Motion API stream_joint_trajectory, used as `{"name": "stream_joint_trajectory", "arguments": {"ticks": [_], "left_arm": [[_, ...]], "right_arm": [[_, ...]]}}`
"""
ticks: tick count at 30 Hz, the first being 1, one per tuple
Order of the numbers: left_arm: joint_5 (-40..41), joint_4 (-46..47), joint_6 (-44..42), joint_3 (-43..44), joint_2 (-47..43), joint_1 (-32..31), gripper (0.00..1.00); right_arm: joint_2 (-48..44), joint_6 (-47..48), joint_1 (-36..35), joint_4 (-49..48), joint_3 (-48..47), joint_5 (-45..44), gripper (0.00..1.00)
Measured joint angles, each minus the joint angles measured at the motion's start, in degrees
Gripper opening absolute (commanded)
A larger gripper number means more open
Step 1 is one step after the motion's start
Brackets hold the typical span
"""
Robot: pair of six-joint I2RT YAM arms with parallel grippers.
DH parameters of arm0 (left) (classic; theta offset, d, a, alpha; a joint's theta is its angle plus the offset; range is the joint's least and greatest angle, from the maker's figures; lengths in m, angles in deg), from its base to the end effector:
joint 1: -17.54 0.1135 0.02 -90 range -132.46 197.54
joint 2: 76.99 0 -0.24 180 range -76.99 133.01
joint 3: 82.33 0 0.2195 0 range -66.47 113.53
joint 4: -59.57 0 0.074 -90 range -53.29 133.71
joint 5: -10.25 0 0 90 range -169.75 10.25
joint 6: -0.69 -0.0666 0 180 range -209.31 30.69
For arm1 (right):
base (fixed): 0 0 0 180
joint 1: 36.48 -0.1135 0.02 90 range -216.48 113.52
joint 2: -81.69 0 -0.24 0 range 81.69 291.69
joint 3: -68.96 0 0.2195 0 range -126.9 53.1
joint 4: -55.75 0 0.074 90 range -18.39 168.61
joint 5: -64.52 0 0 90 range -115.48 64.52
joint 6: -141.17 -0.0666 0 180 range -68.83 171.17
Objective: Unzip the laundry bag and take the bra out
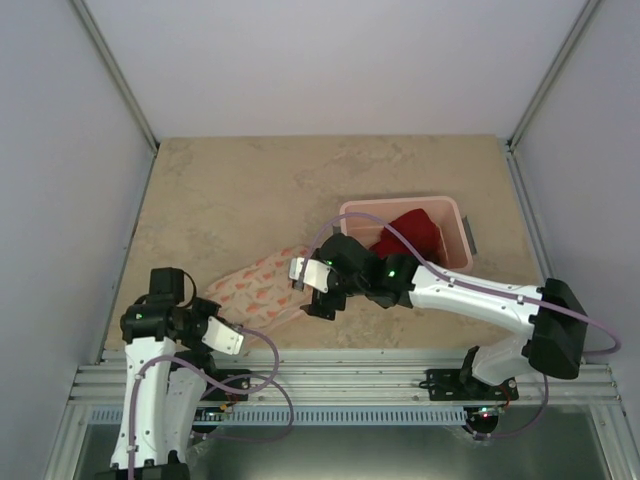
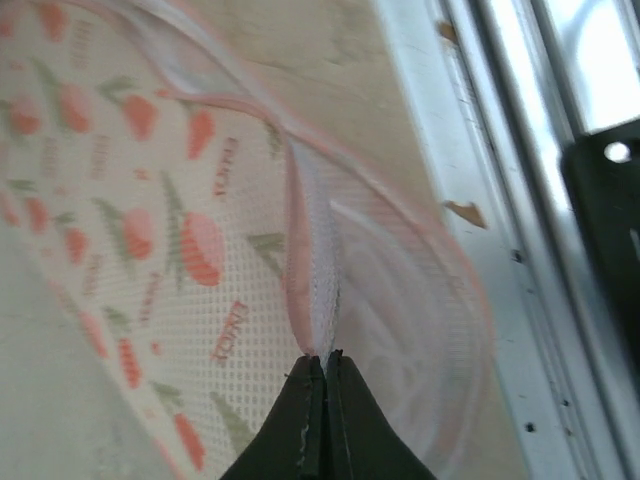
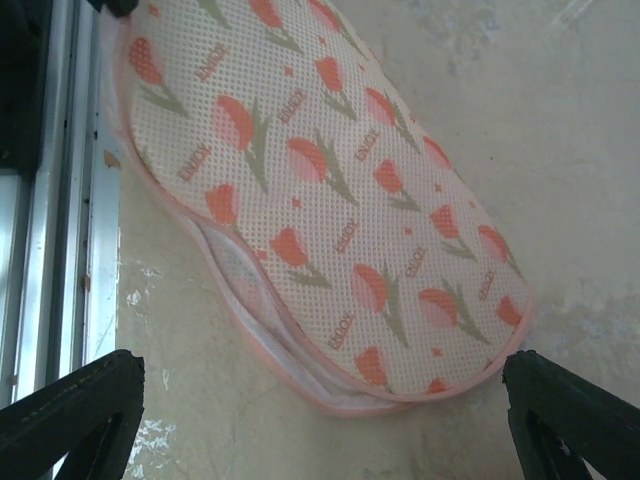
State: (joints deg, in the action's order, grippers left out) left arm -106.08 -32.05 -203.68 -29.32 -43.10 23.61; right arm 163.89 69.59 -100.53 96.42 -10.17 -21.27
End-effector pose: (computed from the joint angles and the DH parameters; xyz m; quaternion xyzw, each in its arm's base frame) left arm 0.0711 -0.0221 0.1917 0.8004 0.5356 0.0168 0.2689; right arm 0.1304 0.2791 0.2424 -0.6166 0.6816 0.1834 0.3487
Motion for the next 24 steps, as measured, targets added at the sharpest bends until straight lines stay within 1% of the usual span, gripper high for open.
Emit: {"name": "stream_joint_trajectory", "arguments": {"ticks": [4,8,9,11,12,14,17,21,24], "left_arm": [[3.85,-0.28,-2.08,-3.96,0.0,-0.02,0.0],[4.98,1.18,-2.6,-4.39,-0.02,0.0,0.0],[5.14,1.64,-2.62,-4.55,-0.02,0.0,0.06],[6.03,2.58,-2.73,-4.85,0.0,-0.02,0.51],[7.06,3.06,-3.06,-4.96,0.0,0.0,0.67],[8.98,3.8,-3.02,-5.09,0.0,-0.02,0.81],[9.44,8.94,-2.1,-4.42,-0.04,0.0,0.9],[11.98,8.17,-3.26,-1.88,-0.11,0.09,0.98],[10.71,6.64,-3.78,1.84,-0.15,0.11,0.99]], "right_arm": [[2.25,0.0,0.0,0.09,-0.07,0.09,0.98],[3.96,-0.07,0.0,0.5,-0.33,0.09,0.98],[4.09,-0.07,0.0,0.52,-0.37,0.07,0.98],[4.09,-0.13,0.0,0.46,-0.46,0.09,0.98],[4.09,-0.2,0.0,0.48,-0.61,0.09,0.98],[4.09,-0.28,0.0,0.5,-0.96,0.09,0.98],[4.09,-0.63,0.0,0.24,-1.51,0.02,0.98],[4.02,-1.55,0.5,-0.22,-1.81,0.0,0.98],[3.89,-2.82,1.95,-0.37,-2.54,0.04,0.98]]}}
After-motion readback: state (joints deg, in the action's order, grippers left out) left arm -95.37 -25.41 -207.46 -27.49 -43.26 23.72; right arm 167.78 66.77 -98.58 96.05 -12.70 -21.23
